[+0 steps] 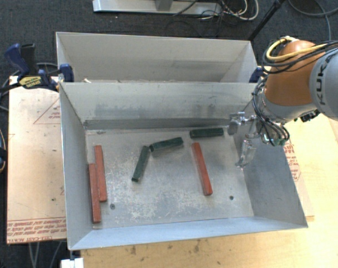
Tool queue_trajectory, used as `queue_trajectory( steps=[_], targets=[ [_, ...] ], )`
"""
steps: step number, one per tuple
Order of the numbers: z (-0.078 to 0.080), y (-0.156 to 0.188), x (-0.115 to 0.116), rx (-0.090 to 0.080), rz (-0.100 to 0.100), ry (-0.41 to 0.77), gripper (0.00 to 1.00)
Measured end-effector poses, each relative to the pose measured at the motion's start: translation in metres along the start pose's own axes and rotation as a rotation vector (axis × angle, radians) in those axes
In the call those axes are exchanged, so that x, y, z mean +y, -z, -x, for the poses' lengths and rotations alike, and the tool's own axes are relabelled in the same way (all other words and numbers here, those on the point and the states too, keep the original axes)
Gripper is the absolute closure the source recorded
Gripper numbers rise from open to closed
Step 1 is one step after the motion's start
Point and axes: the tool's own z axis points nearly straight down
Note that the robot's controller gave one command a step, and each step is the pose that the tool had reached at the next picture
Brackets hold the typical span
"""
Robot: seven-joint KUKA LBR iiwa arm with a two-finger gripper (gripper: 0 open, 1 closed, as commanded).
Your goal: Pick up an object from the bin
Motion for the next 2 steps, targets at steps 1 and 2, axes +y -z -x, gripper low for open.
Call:
queue_trajectory(
  steps=[1, 2],
  targets=[
    [0.002, 0.005, 0.000, -0.008, -0.001, 0.003, 0.00],
    [0.019, -0.028, 0.051, -0.012, -0.004, 0.189, 0.00]
  ],
)
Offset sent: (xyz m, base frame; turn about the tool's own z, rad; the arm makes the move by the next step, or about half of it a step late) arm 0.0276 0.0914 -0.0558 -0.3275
